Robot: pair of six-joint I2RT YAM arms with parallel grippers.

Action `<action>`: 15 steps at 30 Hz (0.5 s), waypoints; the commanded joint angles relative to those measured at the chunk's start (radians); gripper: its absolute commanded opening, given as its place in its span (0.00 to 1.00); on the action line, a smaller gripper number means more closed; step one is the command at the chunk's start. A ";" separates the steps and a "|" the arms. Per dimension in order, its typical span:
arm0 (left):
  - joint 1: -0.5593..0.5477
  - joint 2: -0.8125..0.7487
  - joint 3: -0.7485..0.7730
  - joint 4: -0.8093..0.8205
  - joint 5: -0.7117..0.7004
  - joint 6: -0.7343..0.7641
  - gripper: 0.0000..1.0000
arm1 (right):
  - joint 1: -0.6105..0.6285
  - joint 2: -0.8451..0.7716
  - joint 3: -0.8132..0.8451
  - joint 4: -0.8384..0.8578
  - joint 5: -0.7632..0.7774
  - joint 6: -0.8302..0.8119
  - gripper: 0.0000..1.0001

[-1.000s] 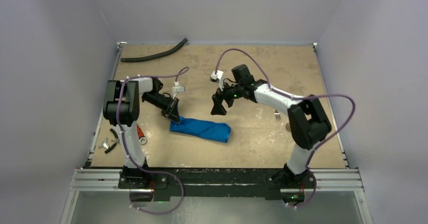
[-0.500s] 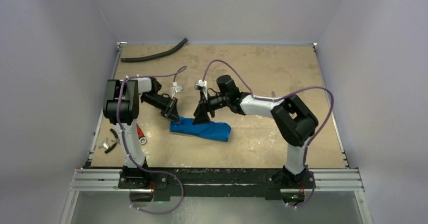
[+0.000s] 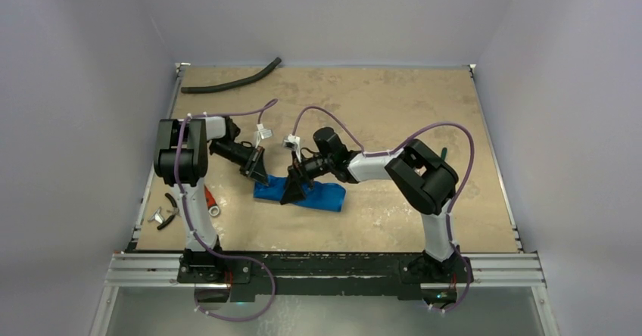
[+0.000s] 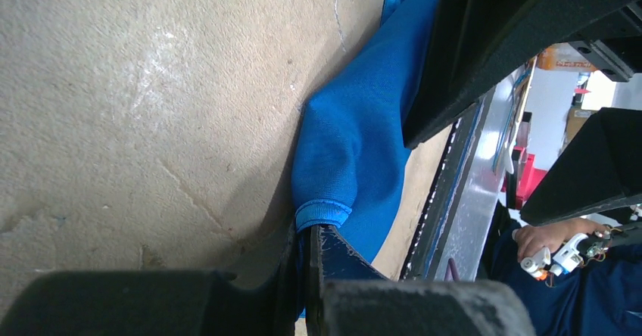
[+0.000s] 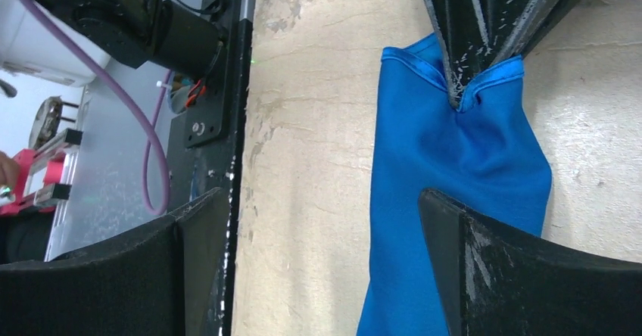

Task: Fold the napkin into a case and place the utensils inside
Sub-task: Turn over the smaller rectangle folded napkin at the center of the board.

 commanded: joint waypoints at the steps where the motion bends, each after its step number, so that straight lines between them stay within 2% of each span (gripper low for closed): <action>1: 0.018 0.032 0.002 0.061 -0.072 0.037 0.00 | 0.003 -0.043 -0.012 0.034 0.095 0.031 0.98; 5: 0.018 0.029 -0.001 0.066 -0.073 0.042 0.00 | 0.006 -0.100 0.040 -0.109 0.216 -0.032 0.98; 9: 0.020 0.027 -0.003 0.066 -0.074 0.045 0.00 | 0.009 -0.183 0.140 -0.330 0.330 -0.103 0.98; 11: 0.019 0.029 -0.003 0.066 -0.072 0.044 0.00 | 0.009 -0.256 0.200 -0.429 0.454 -0.143 0.98; 13: 0.020 0.028 -0.002 0.065 -0.071 0.046 0.00 | 0.006 -0.366 0.161 -0.358 0.569 -0.134 0.98; 15: 0.020 0.024 -0.004 0.065 -0.071 0.048 0.00 | 0.000 -0.460 0.056 -0.245 0.754 -0.020 0.98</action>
